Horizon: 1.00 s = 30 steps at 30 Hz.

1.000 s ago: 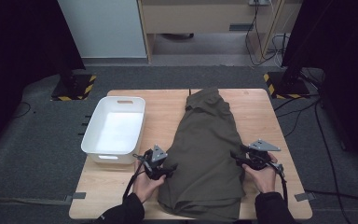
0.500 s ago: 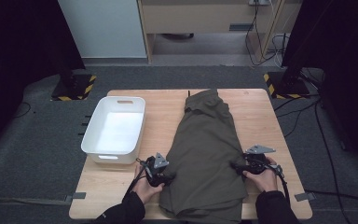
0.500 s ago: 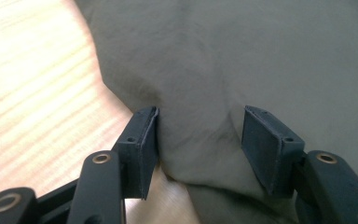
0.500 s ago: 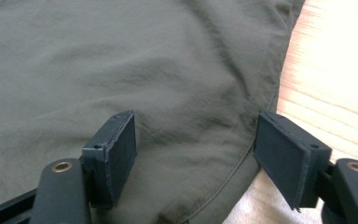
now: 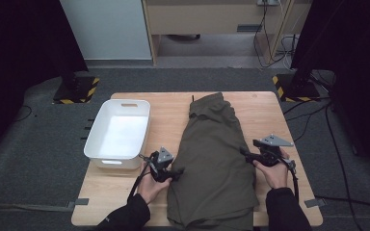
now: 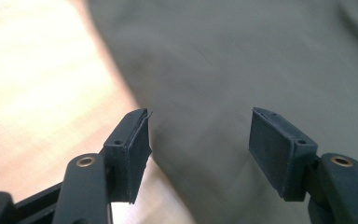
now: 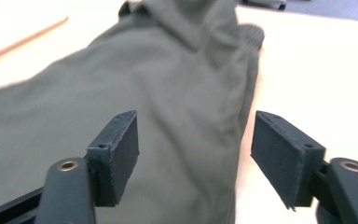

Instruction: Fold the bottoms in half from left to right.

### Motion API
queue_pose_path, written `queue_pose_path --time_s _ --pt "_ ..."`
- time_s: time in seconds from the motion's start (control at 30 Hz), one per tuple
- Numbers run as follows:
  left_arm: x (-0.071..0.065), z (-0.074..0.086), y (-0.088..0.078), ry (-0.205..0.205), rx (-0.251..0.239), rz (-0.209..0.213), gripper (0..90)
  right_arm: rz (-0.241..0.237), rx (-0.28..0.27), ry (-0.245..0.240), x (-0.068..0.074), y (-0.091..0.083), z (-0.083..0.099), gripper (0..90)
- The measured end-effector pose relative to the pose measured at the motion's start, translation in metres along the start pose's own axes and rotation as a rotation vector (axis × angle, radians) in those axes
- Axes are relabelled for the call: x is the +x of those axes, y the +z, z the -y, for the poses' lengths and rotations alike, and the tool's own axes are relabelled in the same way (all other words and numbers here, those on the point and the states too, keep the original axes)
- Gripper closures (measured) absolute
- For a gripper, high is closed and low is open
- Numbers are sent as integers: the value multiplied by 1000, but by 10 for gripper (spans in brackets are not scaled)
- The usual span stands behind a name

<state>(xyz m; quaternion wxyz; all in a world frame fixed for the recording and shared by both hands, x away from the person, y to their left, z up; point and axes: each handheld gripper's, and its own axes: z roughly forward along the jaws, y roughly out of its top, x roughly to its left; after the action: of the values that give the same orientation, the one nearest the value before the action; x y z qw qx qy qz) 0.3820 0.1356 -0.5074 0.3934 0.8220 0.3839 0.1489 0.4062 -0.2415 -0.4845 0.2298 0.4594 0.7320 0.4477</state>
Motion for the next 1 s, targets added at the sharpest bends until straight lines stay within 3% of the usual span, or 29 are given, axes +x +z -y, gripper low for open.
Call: queue_pose_path --time_s 0.1,0.27,0.33,0.6,0.73,0.8,1.0 --pt "12 -4 13 -33 -23 -16 406 16 -24 4 -4 8 -10 371" --pt "19 -4 28 -74 -32 -14 469 36 -51 17 -14 30 -29 398" --pt "19 -3 33 -52 -22 -21 492 31 -61 36 -20 39 -36 398" --pt "12 1 39 -3 9 -30 595 48 -94 32 -28 68 -53 402" --pt "7 4 35 20 19 -26 661 54 -86 18 -29 82 -59 437" --pt "4 6 31 26 26 -22 686 48 -102 34 -29 89 -59 465" --pt "-3 14 17 34 54 -16 687 16 -73 28 -26 112 -54 474"
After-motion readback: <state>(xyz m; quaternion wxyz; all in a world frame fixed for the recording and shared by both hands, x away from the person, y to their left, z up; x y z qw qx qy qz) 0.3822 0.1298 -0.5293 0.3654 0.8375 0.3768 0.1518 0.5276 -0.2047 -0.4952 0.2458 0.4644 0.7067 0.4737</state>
